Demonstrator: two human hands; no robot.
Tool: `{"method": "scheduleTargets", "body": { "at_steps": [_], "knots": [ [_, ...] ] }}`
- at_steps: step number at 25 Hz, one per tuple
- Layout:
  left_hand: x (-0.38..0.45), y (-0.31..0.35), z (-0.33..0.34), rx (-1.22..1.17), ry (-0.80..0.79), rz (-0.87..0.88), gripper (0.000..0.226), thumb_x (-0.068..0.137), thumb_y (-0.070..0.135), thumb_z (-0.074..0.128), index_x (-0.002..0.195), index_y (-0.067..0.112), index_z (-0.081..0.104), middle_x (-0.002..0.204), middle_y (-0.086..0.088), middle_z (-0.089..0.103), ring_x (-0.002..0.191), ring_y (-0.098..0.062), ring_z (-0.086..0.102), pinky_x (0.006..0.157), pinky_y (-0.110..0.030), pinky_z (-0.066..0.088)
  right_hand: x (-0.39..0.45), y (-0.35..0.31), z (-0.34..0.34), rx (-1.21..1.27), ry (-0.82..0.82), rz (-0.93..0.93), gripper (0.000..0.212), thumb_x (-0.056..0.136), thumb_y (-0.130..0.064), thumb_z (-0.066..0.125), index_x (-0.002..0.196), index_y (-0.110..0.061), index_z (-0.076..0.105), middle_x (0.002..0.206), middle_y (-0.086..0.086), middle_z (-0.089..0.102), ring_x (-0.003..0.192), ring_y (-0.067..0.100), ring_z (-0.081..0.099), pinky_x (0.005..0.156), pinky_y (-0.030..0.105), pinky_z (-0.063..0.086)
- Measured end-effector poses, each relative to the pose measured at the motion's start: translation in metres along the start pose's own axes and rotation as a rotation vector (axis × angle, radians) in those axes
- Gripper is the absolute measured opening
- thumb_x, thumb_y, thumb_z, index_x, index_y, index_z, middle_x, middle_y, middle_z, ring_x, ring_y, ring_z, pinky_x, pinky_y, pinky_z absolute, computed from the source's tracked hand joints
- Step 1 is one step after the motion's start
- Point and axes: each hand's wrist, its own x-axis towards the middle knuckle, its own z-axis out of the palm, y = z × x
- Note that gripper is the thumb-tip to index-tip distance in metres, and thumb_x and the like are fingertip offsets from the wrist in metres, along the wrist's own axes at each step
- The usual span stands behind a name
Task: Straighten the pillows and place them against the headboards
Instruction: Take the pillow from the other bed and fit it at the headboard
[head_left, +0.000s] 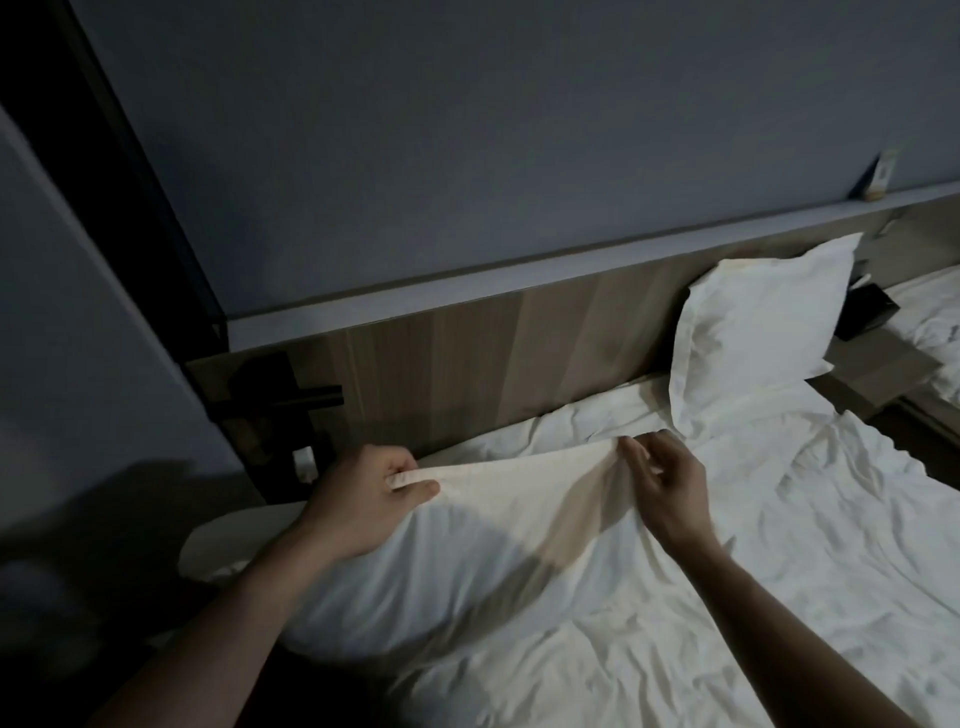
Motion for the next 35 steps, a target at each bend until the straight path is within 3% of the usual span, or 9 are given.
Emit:
{"method": "scheduleTargets", "body": {
  "at_steps": [5,10,12,17,20,23,27,31,35],
  "knots": [
    [0.055,-0.029,0.052,-0.056,0.03,0.037,0.029,0.082,0.043,0.081,0.067,0.022,0.066,0.058,0.01,0.063,0.059,-0.005,0.06,0.057,-0.029,0.041,0.044,0.054,0.04,-0.028,0.062,-0.038,0.029,0.1,-0.02,0.065,0.072,-0.019,0.063,0.075,-0.002,0.062,0.073,0.013,0.06,0.062,0.01,0.041],
    [0.111,-0.067,0.109,-0.153,0.21,0.115,0.03,0.085,0.038,0.08,0.07,0.016,0.066,0.065,-0.006,0.067,0.055,-0.007,0.055,0.056,-0.031,0.041,0.089,0.131,0.09,0.006,0.084,-0.145,0.037,0.102,-0.021,0.061,0.066,-0.015,0.052,0.065,0.004,0.052,0.059,0.013,0.049,0.056,0.027,0.04],
    [0.131,-0.085,0.133,-0.106,0.35,0.15,0.029,0.085,0.036,0.08,0.07,0.016,0.067,0.062,-0.006,0.066,0.054,-0.009,0.056,0.055,-0.031,0.041,0.112,0.16,0.11,0.019,0.067,-0.234,0.042,0.101,-0.022,0.062,0.063,-0.02,0.046,0.061,-0.002,0.047,0.056,0.011,0.046,0.054,0.024,0.037],
    [0.142,-0.114,0.187,0.015,0.456,0.109,0.029,0.09,0.038,0.076,0.071,0.018,0.068,0.064,0.0,0.066,0.066,-0.018,0.064,0.061,-0.034,0.047,0.142,0.24,0.137,-0.347,-0.257,-0.374,0.044,0.099,-0.052,0.057,0.071,-0.02,0.047,0.058,0.0,0.058,0.056,0.011,0.057,0.056,0.028,0.045],
    [0.13,-0.099,0.18,0.013,0.458,0.048,0.028,0.092,0.035,0.074,0.07,0.018,0.068,0.065,-0.001,0.066,0.067,-0.017,0.065,0.061,-0.031,0.044,0.154,0.251,0.126,-0.389,-0.326,-0.406,0.038,0.098,-0.05,0.057,0.074,-0.023,0.048,0.063,-0.004,0.061,0.063,0.012,0.06,0.063,0.034,0.044],
    [0.126,-0.098,0.157,0.241,0.422,0.021,0.029,0.083,0.052,0.076,0.074,0.026,0.067,0.067,0.007,0.069,0.066,-0.006,0.066,0.062,-0.034,0.052,0.182,0.253,0.116,-0.559,-0.271,-0.516,0.039,0.094,-0.053,0.05,0.064,-0.029,0.042,0.061,-0.012,0.054,0.073,0.018,0.063,0.077,0.038,0.043],
    [0.131,-0.123,0.146,0.59,0.311,-0.053,0.027,0.083,0.06,0.062,0.072,0.037,0.053,0.079,0.012,0.066,0.08,-0.016,0.067,0.069,-0.033,0.047,0.205,0.272,0.115,-0.438,-0.232,-0.479,0.038,0.098,-0.046,0.041,0.065,-0.027,0.044,0.052,-0.008,0.053,0.065,0.029,0.065,0.069,0.038,0.044],
    [0.149,-0.116,0.126,0.631,0.581,-0.065,0.026,0.097,0.046,0.055,0.08,0.027,0.055,0.077,-0.005,0.073,0.081,-0.033,0.07,0.066,-0.036,0.044,0.225,0.236,0.119,-0.081,-0.098,-0.416,0.038,0.102,-0.03,0.055,0.069,-0.014,0.045,0.056,0.003,0.055,0.058,0.024,0.057,0.06,0.044,0.046],
    [0.161,-0.09,0.076,0.641,0.685,-0.112,0.028,0.099,0.049,0.054,0.089,0.024,0.06,0.084,-0.005,0.072,0.082,-0.033,0.069,0.068,-0.039,0.054,0.251,0.197,0.131,-0.075,-0.044,-0.536,0.043,0.101,-0.033,0.057,0.067,-0.013,0.041,0.059,0.003,0.05,0.059,0.025,0.052,0.059,0.043,0.044]
  ]
}}
